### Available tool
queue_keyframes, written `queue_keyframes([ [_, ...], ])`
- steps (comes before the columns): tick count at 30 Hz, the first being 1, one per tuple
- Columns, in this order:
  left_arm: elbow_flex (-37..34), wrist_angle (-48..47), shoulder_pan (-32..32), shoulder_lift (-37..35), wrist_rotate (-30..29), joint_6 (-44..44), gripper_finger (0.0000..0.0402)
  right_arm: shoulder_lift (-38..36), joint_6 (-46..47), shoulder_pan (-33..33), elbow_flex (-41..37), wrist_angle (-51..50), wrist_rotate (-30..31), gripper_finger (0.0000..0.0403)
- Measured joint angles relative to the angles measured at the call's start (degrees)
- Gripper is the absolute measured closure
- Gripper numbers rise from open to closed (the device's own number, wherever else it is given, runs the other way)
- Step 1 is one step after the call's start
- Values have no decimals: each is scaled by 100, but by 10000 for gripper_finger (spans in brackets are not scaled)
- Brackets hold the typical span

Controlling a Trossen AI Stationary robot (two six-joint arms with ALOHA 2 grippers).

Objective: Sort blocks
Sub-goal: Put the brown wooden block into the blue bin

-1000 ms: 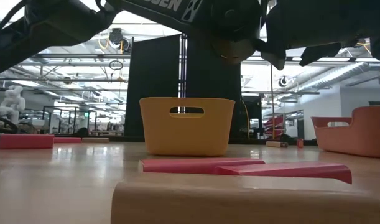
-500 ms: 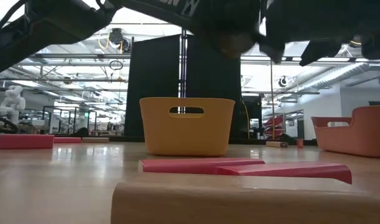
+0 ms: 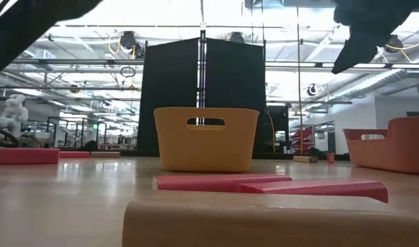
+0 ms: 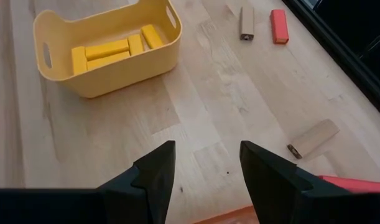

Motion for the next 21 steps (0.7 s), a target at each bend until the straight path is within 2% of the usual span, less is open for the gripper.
queue_keyframes([
  [5,2,-1973,349,-447,-279,676,198,-36,-45,-2,0,15,96,229],
  [8,-8,-2840,650,-729,-592,782,198,-77,19,0,0,-69,467,229],
  [12,7,-3454,1190,-1072,-852,672,198,-72,100,-32,0,-175,943,229],
  [16,-6,-3976,1794,-1271,-905,627,198,-42,226,-112,0,-162,905,229],
  [21,1,-4188,2603,-1518,-791,403,198,138,696,-416,0,-134,921,229],
])
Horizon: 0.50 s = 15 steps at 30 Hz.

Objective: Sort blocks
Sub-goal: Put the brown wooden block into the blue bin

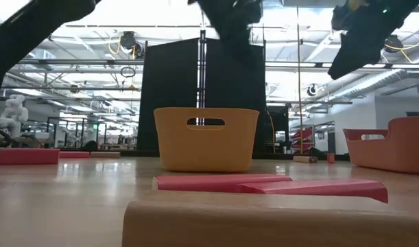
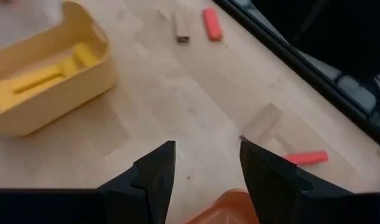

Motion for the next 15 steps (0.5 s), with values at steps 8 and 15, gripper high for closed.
queue_keyframes([
  [8,-4,39,891,-43,673,-184,198,1013,-421,-1056,0,437,-64,229],
  [15,-174,140,1317,-54,701,-28,200,2214,-1142,-2217,0,1193,-899,229],
])
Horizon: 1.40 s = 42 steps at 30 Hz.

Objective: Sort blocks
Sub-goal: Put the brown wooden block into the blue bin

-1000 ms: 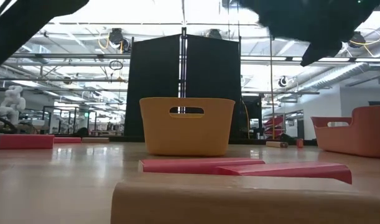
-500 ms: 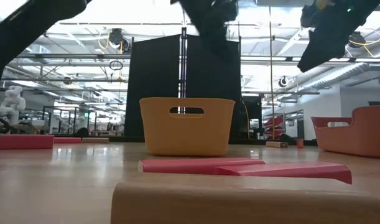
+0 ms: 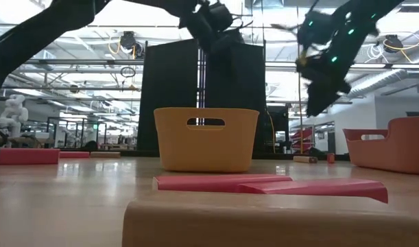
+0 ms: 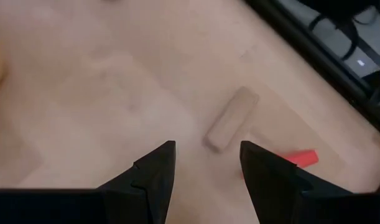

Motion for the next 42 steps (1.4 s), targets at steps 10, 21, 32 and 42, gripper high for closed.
queue_keyframes([
  [10,-2059,1472,504,-1274,3,-87,210,1191,325,-990,0,376,-211,229],
  [21,-6145,6163,312,-3459,-1,-621,210,2078,794,-1122,0,1004,-332,229],
  [32,-7179,7690,-3,-3715,18,-604,210,2288,1360,-1066,0,1362,-482,229],
  [42,-7183,7937,-66,-3713,553,-92,210,2614,1531,-928,-3,1350,-201,229],
])
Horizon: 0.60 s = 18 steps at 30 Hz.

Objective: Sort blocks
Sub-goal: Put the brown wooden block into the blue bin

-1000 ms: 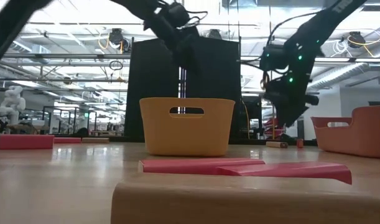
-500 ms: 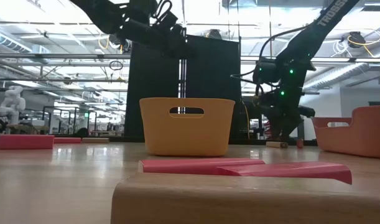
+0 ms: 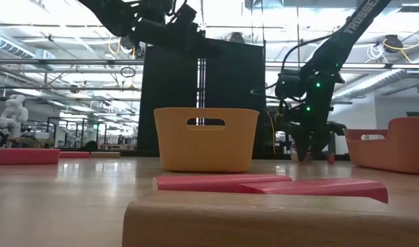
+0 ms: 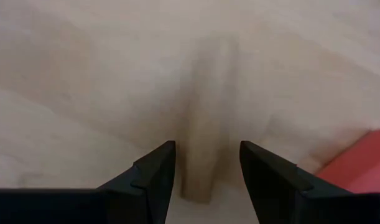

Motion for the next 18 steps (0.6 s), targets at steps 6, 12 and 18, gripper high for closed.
queue_keyframes([
  [6,0,-53,2,2,35,257,210,19,93,117,3,0,73,229],
  [12,2,-180,2,2,38,291,210,19,119,149,3,-97,26,234],
  [18,-232,-170,7,1,486,116,210,16,79,150,6,-265,23,282],
])
